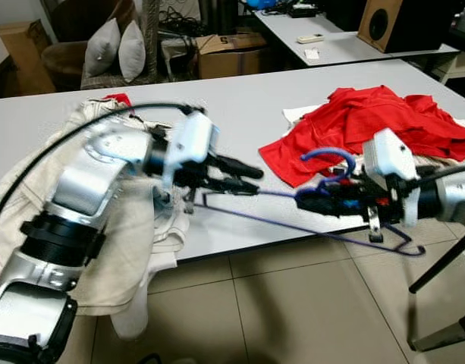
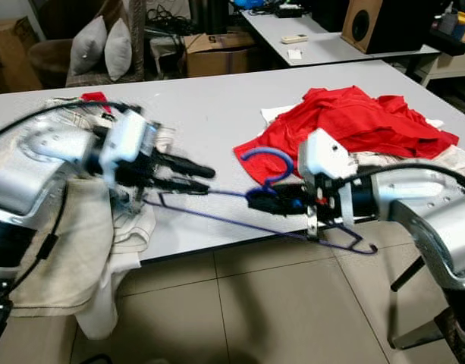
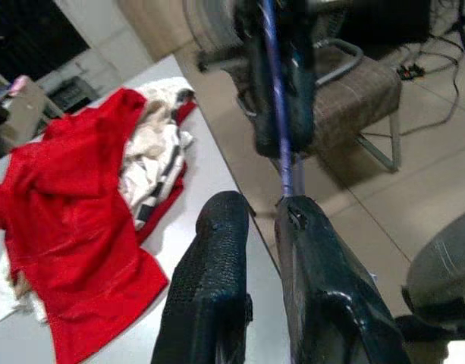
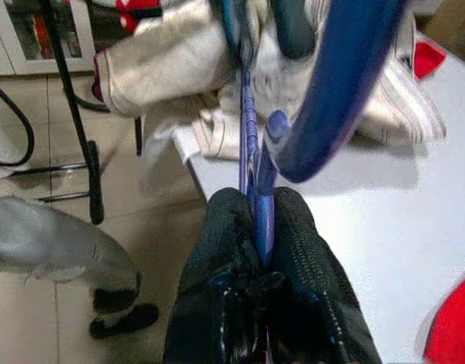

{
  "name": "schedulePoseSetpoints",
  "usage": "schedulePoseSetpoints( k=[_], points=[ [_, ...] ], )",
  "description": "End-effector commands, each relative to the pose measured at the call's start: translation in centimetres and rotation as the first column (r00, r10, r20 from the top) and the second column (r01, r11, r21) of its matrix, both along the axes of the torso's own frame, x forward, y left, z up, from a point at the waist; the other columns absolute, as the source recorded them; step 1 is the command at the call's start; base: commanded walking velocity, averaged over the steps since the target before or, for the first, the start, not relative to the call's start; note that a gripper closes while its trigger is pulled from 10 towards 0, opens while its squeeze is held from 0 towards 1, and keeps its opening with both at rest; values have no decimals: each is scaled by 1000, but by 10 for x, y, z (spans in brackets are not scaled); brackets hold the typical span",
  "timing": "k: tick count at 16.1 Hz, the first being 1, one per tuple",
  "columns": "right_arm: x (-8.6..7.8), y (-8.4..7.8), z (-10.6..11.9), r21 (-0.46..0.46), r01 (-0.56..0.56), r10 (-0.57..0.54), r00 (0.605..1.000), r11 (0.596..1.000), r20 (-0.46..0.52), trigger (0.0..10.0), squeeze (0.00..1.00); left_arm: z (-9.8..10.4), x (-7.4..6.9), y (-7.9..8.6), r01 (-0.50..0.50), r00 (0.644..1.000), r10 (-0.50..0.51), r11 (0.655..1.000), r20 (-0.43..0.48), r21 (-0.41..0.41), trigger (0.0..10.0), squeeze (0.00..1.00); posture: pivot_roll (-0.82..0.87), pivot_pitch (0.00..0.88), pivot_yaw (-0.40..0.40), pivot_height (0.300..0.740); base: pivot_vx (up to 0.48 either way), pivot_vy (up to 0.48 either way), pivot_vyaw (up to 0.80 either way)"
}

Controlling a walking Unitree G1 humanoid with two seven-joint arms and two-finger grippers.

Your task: Hang hanger

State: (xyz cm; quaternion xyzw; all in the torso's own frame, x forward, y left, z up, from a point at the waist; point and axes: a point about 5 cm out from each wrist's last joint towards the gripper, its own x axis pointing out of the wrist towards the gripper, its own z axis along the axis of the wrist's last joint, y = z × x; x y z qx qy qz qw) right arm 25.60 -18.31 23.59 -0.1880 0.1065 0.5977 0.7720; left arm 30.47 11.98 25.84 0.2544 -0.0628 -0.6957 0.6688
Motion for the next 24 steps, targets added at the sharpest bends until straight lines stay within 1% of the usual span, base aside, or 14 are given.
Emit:
schedulePoseSetpoints(
  k=[1, 5, 7, 8, 9, 10, 12, 13, 14, 15, 17, 20, 22, 24],
  points=[
    [-2, -4, 6, -8, 22, -21, 999, 1000, 25, 0, 0, 9, 1, 5, -10, 1000, 10, 1000, 9, -14, 10000, 0, 12, 0, 27, 740, 0, 0, 0],
    [-5, -31, -2, 48, 300, -301, 953, 953, 27, 0, 0, 3, 4, 31, -222, 974, 219, 973, -52, -60, 10000, 0, 7, 0, 34, 740, 0, 0, 0],
    [-9, -35, -11, 151, 469, -473, 881, 870, -12, 0, 0, -12, 4, 33, -385, 922, 374, 916, -105, -115, 10000, 0, 15, 0, 32, 740, 0, 0, 0],
    [-13, -34, -21, 241, 588, -594, 802, 772, -56, 0, 0, -29, -2, 24, -477, 876, 454, 866, -164, -148, 10000, 0, 19, 0, 30, 740, 0, 0, 0],
    [-15, -33, -25, 270, 625, -631, 772, 733, -74, 0, 0, -34, -6, 20, -500, 862, 470, 851, -192, -159, 10000, 0, 19, 0, 30, 740, 0, 0, 0],
    [-24, -30, -41, 351, 762, -767, 622, 545, -160, 0, 0, -53, -19, 4, -597, 796, 544, 779, -265, -192, 10000, 0, 20, 0, 24, 740, 0, 0, 0],
    [-29, -28, -48, 402, 827, -834, 504, 393, -222, 0, 0, -64, -24, -7, -669, 738, 600, 710, -307, -221, 10000, 0, 20, 0, 19, 740, 0, 0, 0],
    [-30, -26, -49, 404, 839, -844, 481, 365, -236, 0, 0, -66, -25, -10, -688, 722, 613, 688, -322, -231, 10000, 0, 20, 0, 19, 740, 0, 0, 0],
    [-31, -18, -50, 427, 847, -841, 458, 316, -288, 275, 0, -72, -23, -13, -754, 655, 656, 602, -376, -263, 10000, 0, 15, 0, 19, 740, 0, 0, 0],
    [-31, -13, -50, 445, 847, -828, 456, 292, -325, 10000, 0, -73, -23, -14, -776, 629, 666, 570, -402, -270, 10000, 0, 12, 0, 19, 740, 0, 0, 0],
    [-31, -6, -49, 489, 849, -818, 418, 198, -396, 10000, 0, -74, -22, -17, -808, 588, 679, 522, -440, -274, 10000, 0, 6, 0, 16, 740, 0, 0, 0],
    [-32, -3, -50, 470, 866, -834, 381, 171, -398, 10000, 0, -78, -23, -17, -839, 543, 700, 482, -465, -254, 10000, 0, 5, 0, 13, 740, 0, 0, 0],
    [-30, -2, -61, 372, 915, -882, 297, 154, -365, 10000, 0, -82, -23, -12, -879, 477, 731, 407, -489, -248, 10000, 0, 10, 0, 3, 740, 0, 0, 0],
    [-29, 2, -68, 320, 929, -905, 287, 183, -314, 10000, 0, -84, -24, -9, -892, 451, 752, 383, -480, -238, 10000, 0, 10, 0, -1, 740, 0, 0, 0]
  ],
)
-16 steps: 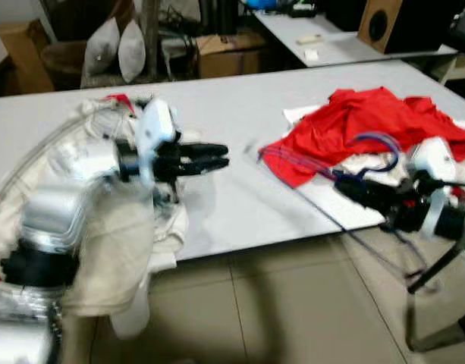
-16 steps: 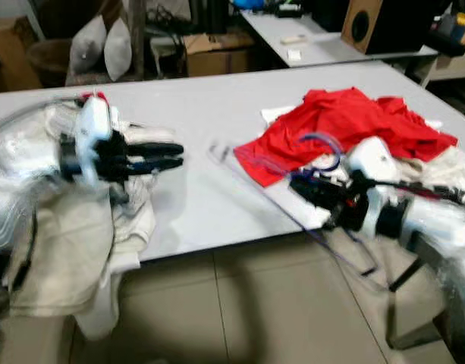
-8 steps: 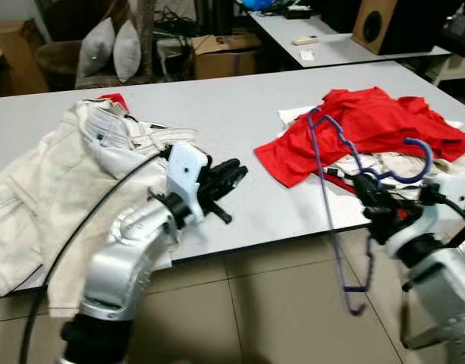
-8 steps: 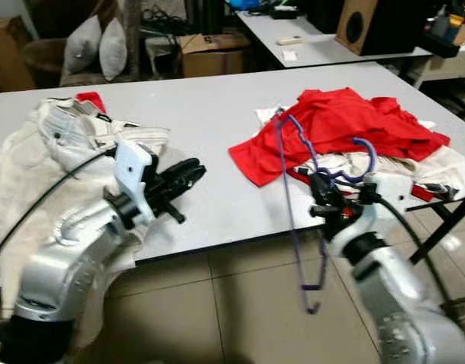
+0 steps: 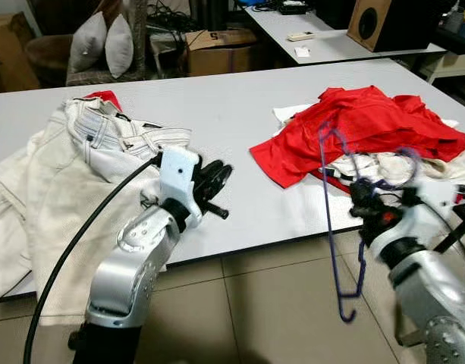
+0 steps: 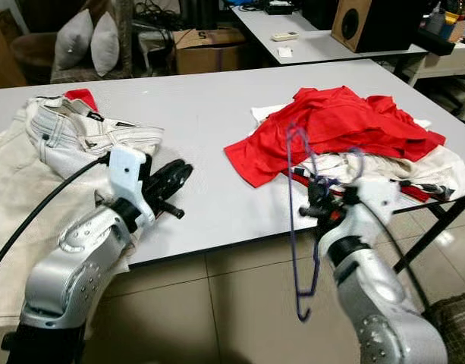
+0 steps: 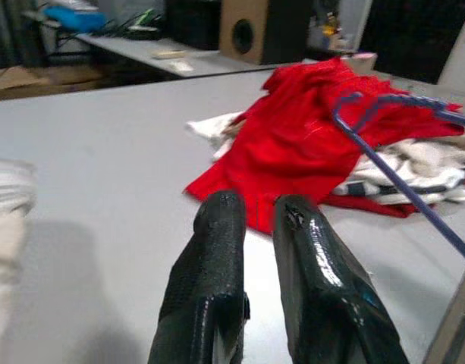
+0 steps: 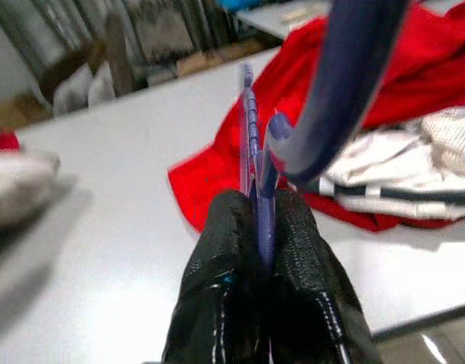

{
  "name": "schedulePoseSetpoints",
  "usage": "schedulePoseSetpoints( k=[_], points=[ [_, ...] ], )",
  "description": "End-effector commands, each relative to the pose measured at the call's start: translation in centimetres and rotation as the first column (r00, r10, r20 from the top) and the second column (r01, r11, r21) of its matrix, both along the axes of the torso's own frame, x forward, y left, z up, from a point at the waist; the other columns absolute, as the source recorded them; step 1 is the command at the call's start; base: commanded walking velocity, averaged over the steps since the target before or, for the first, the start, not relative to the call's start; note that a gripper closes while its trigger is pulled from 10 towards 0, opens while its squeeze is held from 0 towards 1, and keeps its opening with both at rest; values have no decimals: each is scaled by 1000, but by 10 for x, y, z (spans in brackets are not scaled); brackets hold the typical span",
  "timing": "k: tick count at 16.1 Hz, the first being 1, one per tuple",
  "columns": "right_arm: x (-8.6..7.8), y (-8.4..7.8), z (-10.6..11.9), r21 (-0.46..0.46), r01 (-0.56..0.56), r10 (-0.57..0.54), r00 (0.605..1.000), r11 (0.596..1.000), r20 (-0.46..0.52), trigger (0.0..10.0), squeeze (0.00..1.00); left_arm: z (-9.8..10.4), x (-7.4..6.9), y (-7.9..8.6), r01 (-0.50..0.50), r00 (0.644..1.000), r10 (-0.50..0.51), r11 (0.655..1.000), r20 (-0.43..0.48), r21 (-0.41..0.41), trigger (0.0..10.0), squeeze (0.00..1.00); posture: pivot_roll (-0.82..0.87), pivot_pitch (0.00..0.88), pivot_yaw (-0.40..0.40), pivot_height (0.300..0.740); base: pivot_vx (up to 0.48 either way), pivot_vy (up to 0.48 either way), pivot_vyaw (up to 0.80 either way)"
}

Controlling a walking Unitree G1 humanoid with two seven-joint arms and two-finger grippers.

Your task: Hang hanger

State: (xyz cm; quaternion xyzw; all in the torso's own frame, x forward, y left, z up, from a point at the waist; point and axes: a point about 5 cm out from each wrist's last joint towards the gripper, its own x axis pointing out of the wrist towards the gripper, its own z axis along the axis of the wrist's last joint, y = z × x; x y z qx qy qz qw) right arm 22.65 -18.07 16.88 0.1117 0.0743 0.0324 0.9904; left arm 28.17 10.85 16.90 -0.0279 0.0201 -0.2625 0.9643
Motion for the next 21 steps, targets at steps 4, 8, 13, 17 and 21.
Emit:
schedulePoseSetpoints(
  k=[4, 8, 13, 17, 21],
  points=[
    [2, -1, 9, -51, 31, -28, 999, 998, 47, 10000, 0, 2, -3, -1, -9, 1000, 9, 1000, 27, -2, 10000, 0, -20, 0, 23, 740, 0, 0, -600],
    [0, -4, 19, -128, 38, -21, 991, 991, 132, 10000, 0, -1, -3, -3, -10, 999, 10, 1000, 42, 9, 10000, 0, -28, 0, 8, 740, 0, 0, -800],
    [-4, -3, 11, -24, 31, -28, 994, 999, 103, 10000, 0, 2, -10, -5, 13, 995, -12, 1000, 95, -9, 10000, 0, -34, 0, -12, 740, 109, 0, -751],
    [-7, -1, 9, -53, 16, -12, 996, 998, 88, 10000, 0, -7, -9, -9, 11, 997, -12, 1000, 75, 4, 10000, 0, -52, 0, -2, 740, 348, 0, 0],
    [-8, -2, 11, -139, 43, -25, 992, 989, 127, 10000, 0, -11, -8, -11, 15, 998, -16, 1000, 63, 10, 10000, 0, -66, 0, 12, 740, 360, 0, 0]
  ],
)
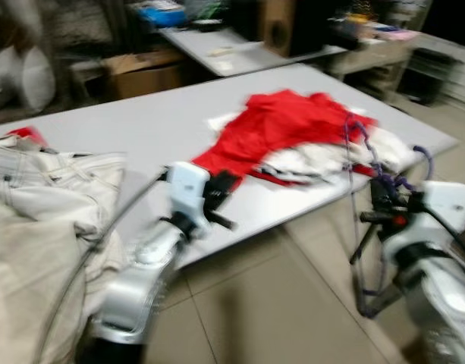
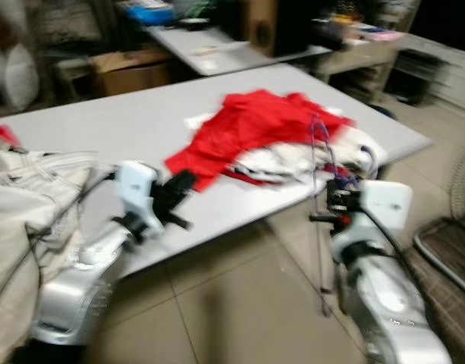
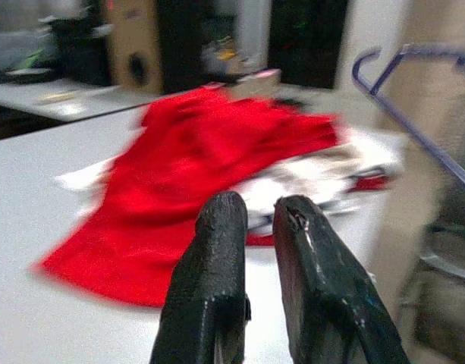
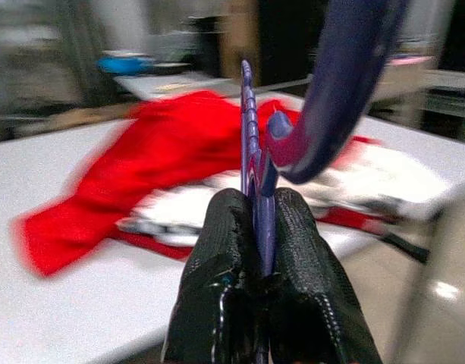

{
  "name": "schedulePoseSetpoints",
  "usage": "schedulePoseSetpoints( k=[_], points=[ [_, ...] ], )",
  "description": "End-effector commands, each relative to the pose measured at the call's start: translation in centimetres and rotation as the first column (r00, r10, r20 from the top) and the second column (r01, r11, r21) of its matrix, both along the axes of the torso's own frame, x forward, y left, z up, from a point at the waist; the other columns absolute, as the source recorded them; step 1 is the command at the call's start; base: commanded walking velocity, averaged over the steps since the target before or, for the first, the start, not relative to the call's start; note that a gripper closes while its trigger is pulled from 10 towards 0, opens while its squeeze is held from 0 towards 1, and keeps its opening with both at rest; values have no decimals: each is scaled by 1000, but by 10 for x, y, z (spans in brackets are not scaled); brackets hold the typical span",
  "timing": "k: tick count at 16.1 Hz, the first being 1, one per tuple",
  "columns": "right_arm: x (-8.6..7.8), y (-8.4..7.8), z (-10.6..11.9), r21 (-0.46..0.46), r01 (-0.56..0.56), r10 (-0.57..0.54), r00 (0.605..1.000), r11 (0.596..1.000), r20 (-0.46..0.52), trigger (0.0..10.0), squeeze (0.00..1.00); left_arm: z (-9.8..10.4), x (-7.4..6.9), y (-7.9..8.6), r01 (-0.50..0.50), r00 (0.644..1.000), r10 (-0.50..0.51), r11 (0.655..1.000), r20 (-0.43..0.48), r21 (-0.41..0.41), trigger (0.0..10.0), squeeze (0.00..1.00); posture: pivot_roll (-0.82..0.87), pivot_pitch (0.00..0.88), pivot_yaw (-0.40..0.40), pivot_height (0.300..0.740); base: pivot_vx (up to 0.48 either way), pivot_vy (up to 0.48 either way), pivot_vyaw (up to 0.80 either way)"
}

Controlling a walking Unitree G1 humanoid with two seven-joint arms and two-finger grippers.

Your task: Hang hanger

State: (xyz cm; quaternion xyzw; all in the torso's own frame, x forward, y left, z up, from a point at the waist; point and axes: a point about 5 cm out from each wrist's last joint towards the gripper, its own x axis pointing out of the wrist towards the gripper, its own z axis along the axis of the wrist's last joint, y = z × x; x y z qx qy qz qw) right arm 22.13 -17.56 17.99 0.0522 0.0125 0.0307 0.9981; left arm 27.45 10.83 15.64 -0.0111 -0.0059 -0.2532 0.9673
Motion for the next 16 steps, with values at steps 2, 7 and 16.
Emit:
schedulePoseSetpoints(
  k=[2, 7, 16],
  points=[
    [-5, -8, -1, 12, 21, -21, 1000, 1000, -11, 10000, 0, 2, 1, -13, 44, 999, -44, 999, 10, -12, 10000, 0, -72, 0, 19, 740, 364, 0, 0],
    [-6, -7, 0, 20, 12, -12, 1000, 1000, 6, 10000, 0, 2, 5, -21, 71, 997, -71, 997, 23, 15, 10000, 0, -79, 0, 33, 740, 361, 0, -597],
    [-17, -15, 2, 26, 13, -13, 1000, 1000, -4, 10000, 0, 0, 9, -29, 91, 996, -92, 996, 23, 18, 10000, 0, -118, 29, 57, 740, 362, 0, -263]
  ],
)
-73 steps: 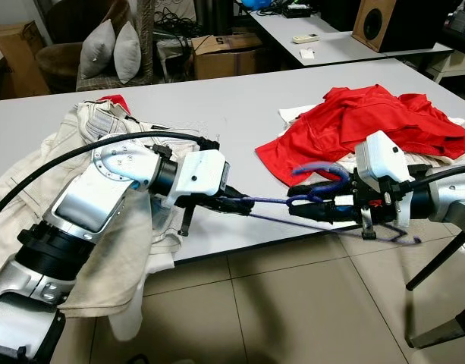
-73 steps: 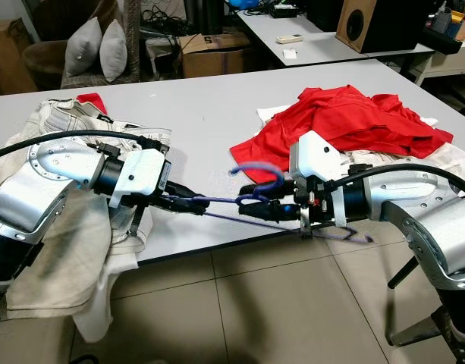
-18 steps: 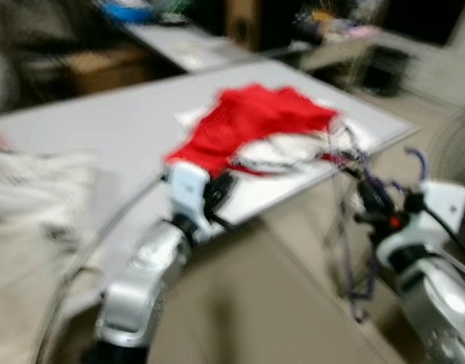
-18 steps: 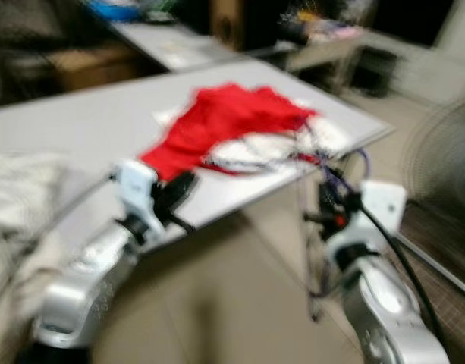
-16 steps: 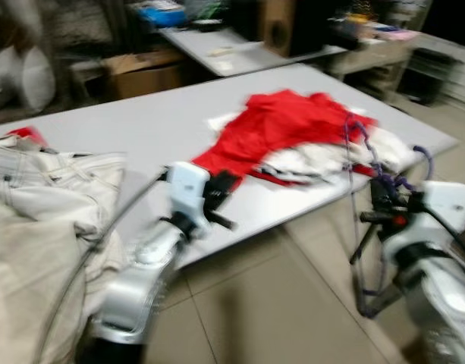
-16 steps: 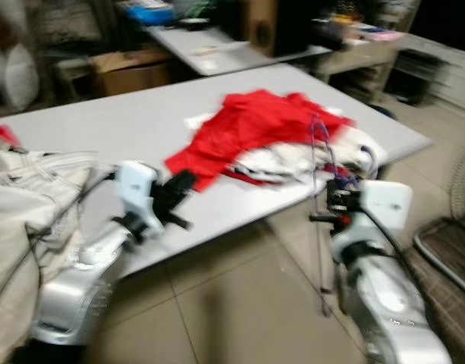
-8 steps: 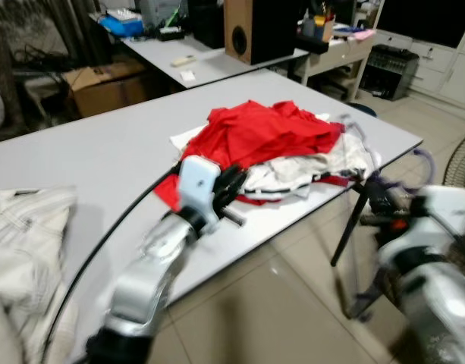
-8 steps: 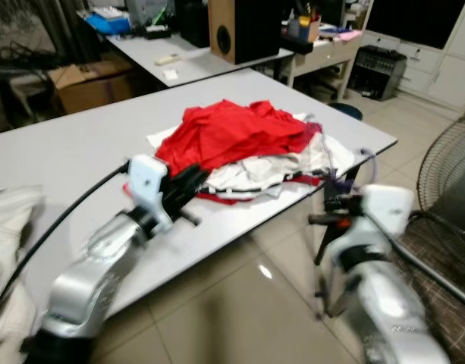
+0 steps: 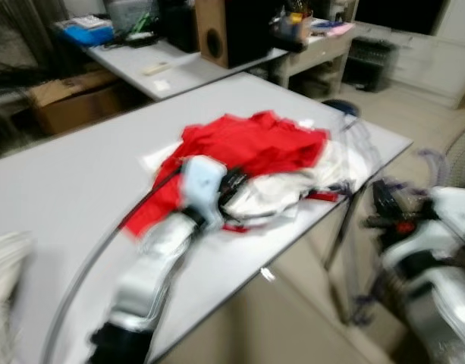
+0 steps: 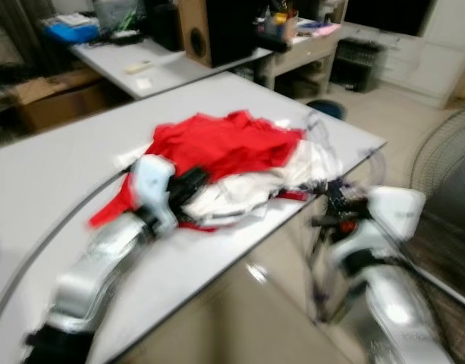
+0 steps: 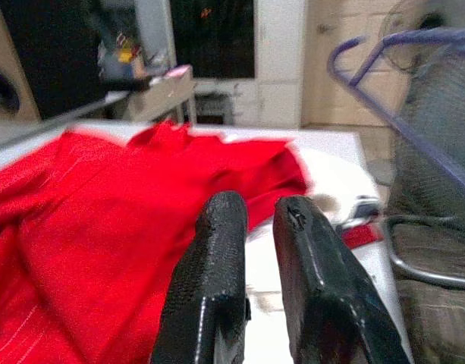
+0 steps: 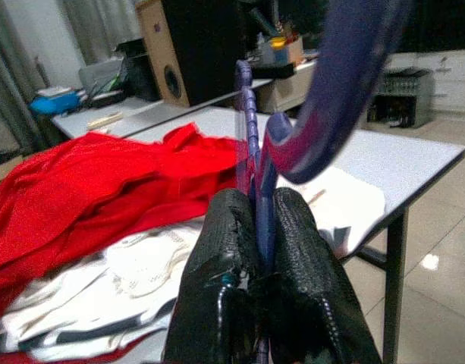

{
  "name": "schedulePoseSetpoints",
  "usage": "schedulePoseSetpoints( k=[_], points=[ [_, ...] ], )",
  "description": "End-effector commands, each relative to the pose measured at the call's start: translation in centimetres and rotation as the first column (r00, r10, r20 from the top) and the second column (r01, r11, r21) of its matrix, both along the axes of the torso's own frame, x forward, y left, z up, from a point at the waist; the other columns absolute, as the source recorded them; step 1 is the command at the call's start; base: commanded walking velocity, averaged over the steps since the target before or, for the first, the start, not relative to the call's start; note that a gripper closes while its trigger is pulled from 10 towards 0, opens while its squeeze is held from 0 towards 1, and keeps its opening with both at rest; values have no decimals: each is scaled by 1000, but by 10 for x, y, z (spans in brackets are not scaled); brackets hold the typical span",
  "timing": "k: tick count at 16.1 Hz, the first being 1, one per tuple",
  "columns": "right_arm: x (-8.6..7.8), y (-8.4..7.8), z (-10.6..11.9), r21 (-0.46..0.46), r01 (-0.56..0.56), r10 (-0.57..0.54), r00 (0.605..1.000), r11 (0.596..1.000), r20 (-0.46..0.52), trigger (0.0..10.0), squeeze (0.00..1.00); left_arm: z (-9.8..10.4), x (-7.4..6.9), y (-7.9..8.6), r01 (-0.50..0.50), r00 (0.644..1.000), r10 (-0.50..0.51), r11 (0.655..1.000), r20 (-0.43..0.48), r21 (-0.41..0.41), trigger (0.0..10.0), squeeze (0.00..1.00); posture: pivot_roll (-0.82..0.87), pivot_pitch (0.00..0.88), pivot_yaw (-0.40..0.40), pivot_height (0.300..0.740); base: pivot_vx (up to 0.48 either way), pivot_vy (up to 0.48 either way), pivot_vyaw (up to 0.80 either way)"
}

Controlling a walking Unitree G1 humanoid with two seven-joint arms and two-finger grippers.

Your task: Hang hanger

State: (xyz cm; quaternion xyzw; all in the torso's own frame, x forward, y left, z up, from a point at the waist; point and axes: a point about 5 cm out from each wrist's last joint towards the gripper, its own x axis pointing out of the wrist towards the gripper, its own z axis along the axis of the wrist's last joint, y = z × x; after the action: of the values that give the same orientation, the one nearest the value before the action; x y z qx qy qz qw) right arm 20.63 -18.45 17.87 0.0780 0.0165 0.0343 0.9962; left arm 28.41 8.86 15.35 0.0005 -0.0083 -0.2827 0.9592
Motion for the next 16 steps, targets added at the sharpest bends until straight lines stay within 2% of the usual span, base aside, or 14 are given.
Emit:
schedulePoseSetpoints(
  k=[1, 4, 6, 8, 9, 10, 12, 14, 16],
  points=[
    [-3, -7, 4, -32, 19, -19, 1000, 999, 8, 10000, 0, 3, -2, -10, 31, 999, -31, 1000, 14, -6, 10000, 0, -119, 31, 56, 740, 360, 0, -788],
    [-9, -12, 6, -65, -25, 25, 1000, 998, -3, 10000, 0, 1, -4, -7, -6, 1000, 6, 1000, 9, -19, 10000, 0, -128, 48, 49, 740, 287, 0, -221],
    [-11, -10, 7, -84, -83, 83, 997, 993, -11, 10000, 0, 4, -4, -4, -18, 999, 19, 999, 34, -44, 10000, 0, -135, 55, 56, 740, 0, 0, 0],
    [-19, -6, 10, -128, -229, 231, 973, 965, 4, 10000, 0, 8, 2, 9, -92, 990, 92, 996, 103, -9, 10000, 27, -147, 38, 78, 740, 0, 0, 0],
    [-24, -7, 11, -123, -289, 293, 956, 949, 10, 10000, 0, 13, 3, 18, -130, 977, 125, 991, 172, 17, 10000, 1000, -150, 34, 92, 740, 0, 0, 0],
    [-32, -7, 9, -114, -368, 371, 929, 923, 3, 10000, 0, 15, 2, 25, -143, 968, 128, 988, 217, 53, 10000, 1000, -139, 37, 105, 740, 0, 0, 0],
    [-40, -8, 3, -93, -449, 449, 893, 888, -25, 10000, 0, 13, -1, 29, -133, 968, 99, 982, 232, 136, 10000, 1000, -112, 33, 123, 740, 0, 0, 0],
    [-38, -13, -3, -122, -447, 442, 894, 886, -68, 10000, 0, 6, 1, 26, -75, 977, 34, 979, 211, 192, 10000, 1000, -116, 33, 140, 740, 0, 0, 0],
    [-34, -19, -3, -140, -396, 391, 918, 908, -64, 10000, 0, -6, 4, 21, -8, 989, -26, 974, 144, 228, 10000, 1000, -120, 32, 147, 740, 0, 0, 0]
  ],
)
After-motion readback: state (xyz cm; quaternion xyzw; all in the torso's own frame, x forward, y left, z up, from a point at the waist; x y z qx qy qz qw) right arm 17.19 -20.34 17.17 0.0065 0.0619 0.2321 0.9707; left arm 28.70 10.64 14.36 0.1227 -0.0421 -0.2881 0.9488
